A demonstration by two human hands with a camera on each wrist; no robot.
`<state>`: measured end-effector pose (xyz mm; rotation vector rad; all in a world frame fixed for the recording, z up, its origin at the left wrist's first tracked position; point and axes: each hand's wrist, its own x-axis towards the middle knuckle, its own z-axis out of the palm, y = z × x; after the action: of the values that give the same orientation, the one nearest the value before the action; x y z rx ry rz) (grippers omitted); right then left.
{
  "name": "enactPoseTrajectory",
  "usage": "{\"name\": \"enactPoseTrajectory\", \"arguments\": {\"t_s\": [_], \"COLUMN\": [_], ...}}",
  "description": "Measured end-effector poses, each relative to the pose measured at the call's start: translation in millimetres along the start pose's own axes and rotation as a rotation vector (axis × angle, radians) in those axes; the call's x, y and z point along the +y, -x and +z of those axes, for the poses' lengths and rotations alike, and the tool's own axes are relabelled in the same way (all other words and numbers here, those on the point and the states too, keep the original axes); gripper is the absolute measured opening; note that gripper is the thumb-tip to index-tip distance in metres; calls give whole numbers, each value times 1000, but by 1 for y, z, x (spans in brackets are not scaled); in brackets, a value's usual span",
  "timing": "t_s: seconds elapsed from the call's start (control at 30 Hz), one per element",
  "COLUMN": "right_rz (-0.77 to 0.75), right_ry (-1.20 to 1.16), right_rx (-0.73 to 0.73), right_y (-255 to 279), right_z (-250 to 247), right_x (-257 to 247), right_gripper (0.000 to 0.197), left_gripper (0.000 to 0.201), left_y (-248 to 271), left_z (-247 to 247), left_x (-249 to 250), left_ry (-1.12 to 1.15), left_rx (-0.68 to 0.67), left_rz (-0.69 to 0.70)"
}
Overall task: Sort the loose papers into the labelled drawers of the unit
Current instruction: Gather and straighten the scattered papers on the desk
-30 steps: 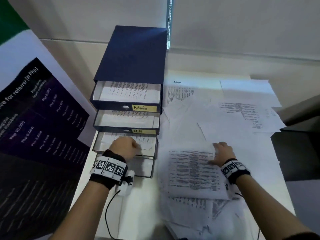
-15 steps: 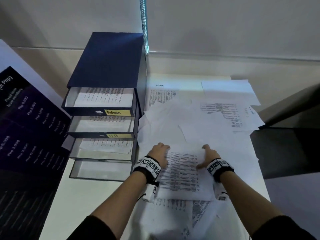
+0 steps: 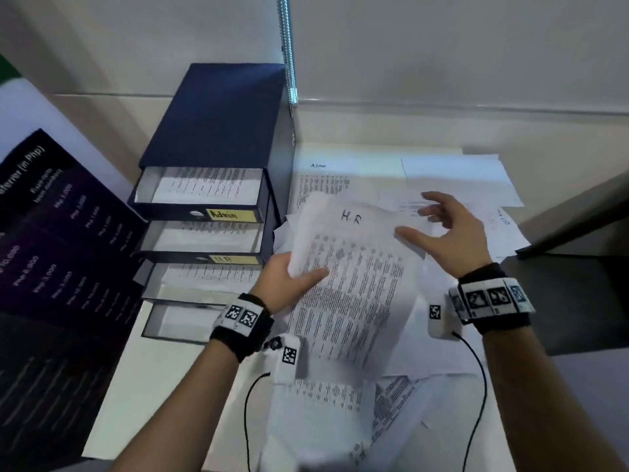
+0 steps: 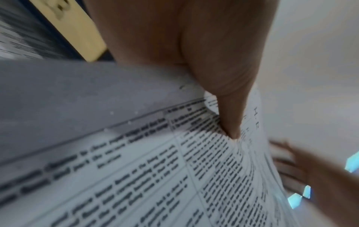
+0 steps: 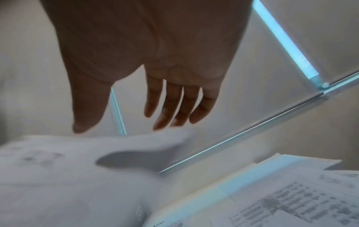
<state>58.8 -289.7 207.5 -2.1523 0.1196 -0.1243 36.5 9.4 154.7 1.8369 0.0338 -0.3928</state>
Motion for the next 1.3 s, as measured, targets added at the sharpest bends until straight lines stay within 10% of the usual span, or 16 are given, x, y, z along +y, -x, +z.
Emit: {"name": "enactPoseTrajectory", "arguments": {"t_s": [0.17,0.3,0.47,0.8,1.03,1.3], "right_rz": [175,168,167,252,390,451], "right_ry": [-276,-488,-440,-339,-386,-509], "right_rx": [-509,-527,-547,-473,-926,-543], "right_y": [30,49,46,23,40,-4], "right_z": [64,137,193,243,223,259], "right_x": [-27,-47,-82,-127,-121,-129], "right_gripper": [76,81,29,28,31,15], "left_gripper": [41,25,47,34,22,16], "left_y": [27,56,105,144,83,27], "left_z": [-67,-108,-154,-201,-216,-215], "left_x": [-2,-21,-31,-62,-62,-56], "left_ry": [164,122,271,22,-42,-594], "left_rx": [185,325,476,334,563,670], "left_rz": [-41,-87,-151,-56,20,164]}}
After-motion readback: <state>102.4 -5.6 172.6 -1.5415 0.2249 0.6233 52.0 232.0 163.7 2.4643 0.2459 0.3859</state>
